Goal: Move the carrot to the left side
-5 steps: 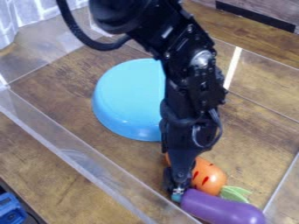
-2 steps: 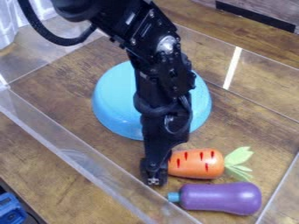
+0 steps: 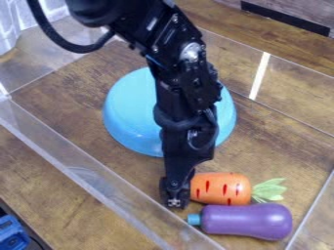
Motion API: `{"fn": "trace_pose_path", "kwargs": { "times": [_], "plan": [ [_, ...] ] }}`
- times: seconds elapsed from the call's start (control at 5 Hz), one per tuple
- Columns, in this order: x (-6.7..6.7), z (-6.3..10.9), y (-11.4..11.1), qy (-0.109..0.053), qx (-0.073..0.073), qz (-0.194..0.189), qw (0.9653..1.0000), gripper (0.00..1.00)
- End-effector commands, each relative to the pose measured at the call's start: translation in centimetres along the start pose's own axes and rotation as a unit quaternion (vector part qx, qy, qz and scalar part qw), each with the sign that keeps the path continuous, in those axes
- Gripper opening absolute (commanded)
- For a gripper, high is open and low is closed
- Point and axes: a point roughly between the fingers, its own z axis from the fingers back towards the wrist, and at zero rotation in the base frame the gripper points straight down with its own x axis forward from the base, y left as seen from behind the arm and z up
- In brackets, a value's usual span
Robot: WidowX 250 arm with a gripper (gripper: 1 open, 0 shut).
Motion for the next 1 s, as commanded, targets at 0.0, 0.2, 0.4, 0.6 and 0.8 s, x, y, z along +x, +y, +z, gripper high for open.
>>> {"fn": "trace_pose_path", "kwargs": {
  "times": [0.0, 0.2, 0.4, 0.6, 0.8],
  "plan": [
    [1.8, 0.6, 0.2, -0.018, 0.007, -0.024, 0.9995, 1.0],
    [2.7, 0.4, 1.0, -0.019, 0.006, -0.025, 0.9995, 1.0],
    [2.9, 0.4, 0.5, -0.018, 0.006, -0.016, 0.9997, 1.0],
    [3.0, 0.4, 0.0, -0.016, 0.006, -0.007, 0.9998, 1.0],
    [3.1, 0.4, -0.5, -0.013, 0.004, 0.002, 0.9999, 1.0]
  ]
}}
